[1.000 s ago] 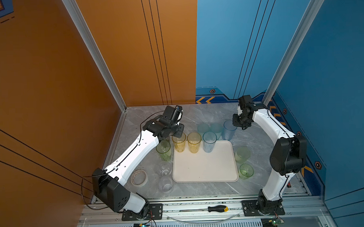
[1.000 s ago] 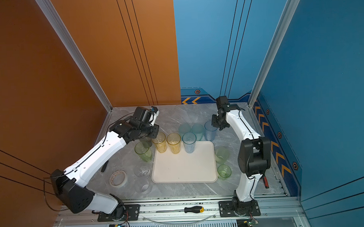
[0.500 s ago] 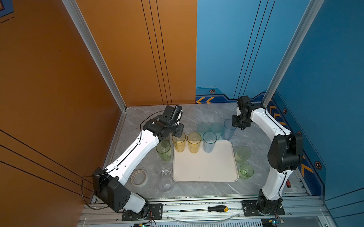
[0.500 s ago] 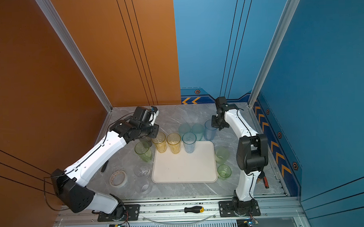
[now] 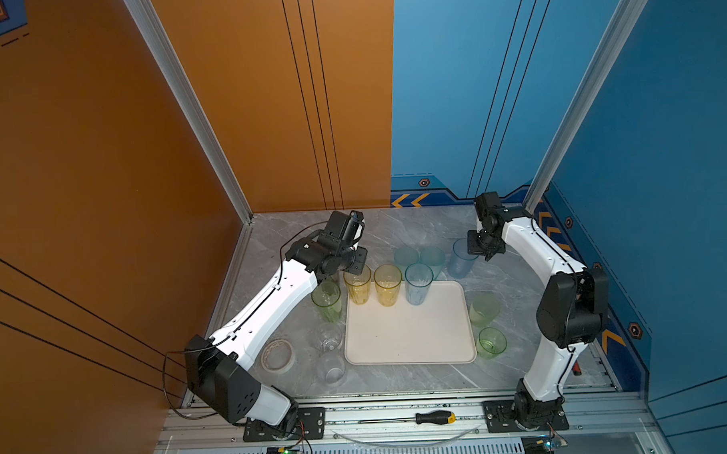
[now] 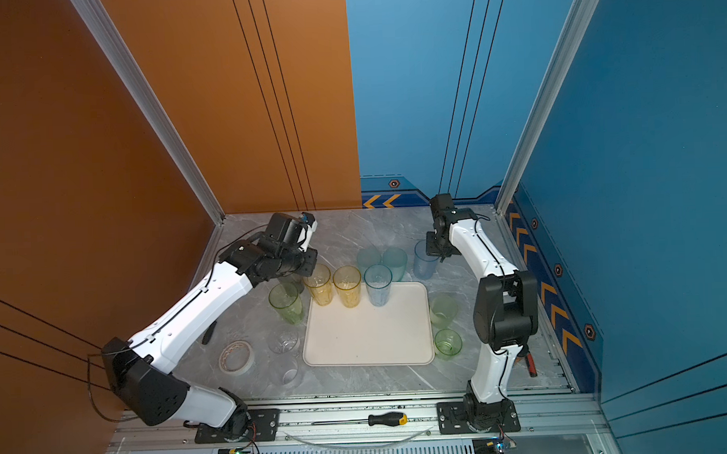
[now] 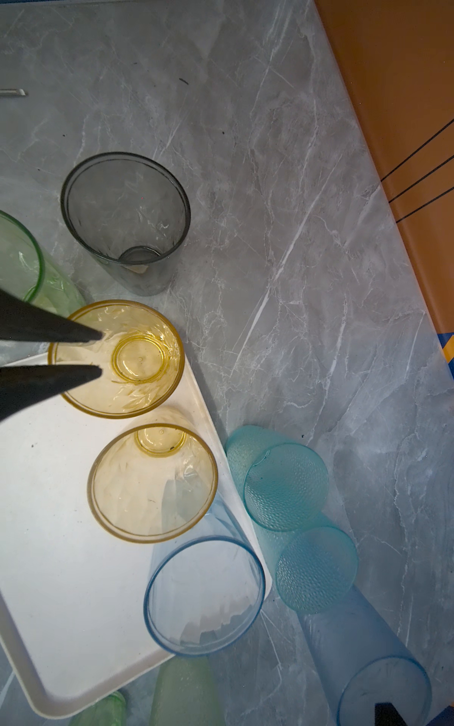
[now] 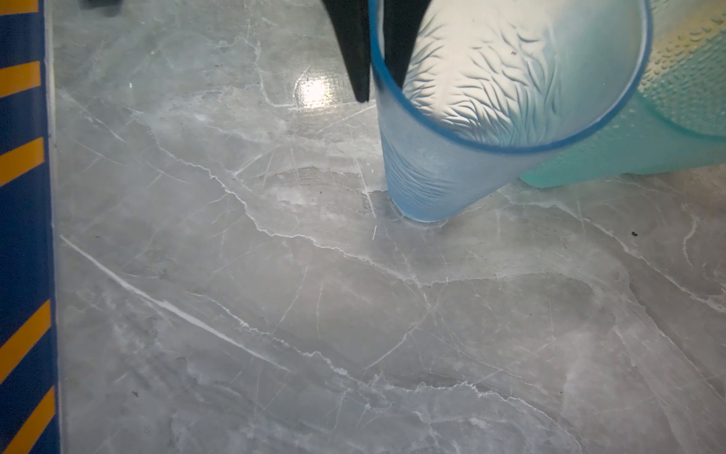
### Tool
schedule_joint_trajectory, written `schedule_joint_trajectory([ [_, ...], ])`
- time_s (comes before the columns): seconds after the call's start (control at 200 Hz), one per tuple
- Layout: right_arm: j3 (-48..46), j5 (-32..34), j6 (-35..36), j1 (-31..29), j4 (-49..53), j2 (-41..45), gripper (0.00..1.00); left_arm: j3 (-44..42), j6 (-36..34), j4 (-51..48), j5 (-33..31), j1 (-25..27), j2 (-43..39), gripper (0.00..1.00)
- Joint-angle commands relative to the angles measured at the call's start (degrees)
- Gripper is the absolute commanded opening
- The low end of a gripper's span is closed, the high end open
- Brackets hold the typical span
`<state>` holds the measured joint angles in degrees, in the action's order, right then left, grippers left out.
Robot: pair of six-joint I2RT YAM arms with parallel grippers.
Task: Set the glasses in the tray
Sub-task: 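Lift the frosted blue glass with the right gripper and carry it over the tray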
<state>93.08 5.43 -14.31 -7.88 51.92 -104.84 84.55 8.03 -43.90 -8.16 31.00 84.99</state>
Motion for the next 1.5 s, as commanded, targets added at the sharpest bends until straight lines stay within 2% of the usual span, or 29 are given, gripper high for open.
schedule_joint_trajectory([
  [0.0,-0.9,3.5,1.1,-0.2,1.3,6.3,0.00,-0.2,0.3,0.4,-0.4,-0.6,-0.4,0.14],
  [0.265,-3.0,3.7,3.5,-1.4,3.8,16.4,0.00,-1.7,0.8,1.1,-0.5,-0.6,-1.6,0.14],
  [0.431,-5.3,4.9,4.6,-5.6,9.0,21.5,0.00,-1.7,0.7,1.1,-0.6,-0.5,-1.7,0.14],
  [0.731,-11.5,5.9,1.2,-13.2,13.8,28.3,0.00,-0.4,0.3,1.1,-0.1,-0.4,-0.9,0.15],
  [1.011,-16.3,4.0,-0.4,-14.8,10.0,26.2,0.00,0.4,0.3,1.1,0.5,0.3,-0.1,0.14],
  [1.497,-16.0,1.9,-0.5,-14.4,2.5,18.8,0.00,0.3,0.0,1.1,0.4,0.1,0.1,0.15],
])
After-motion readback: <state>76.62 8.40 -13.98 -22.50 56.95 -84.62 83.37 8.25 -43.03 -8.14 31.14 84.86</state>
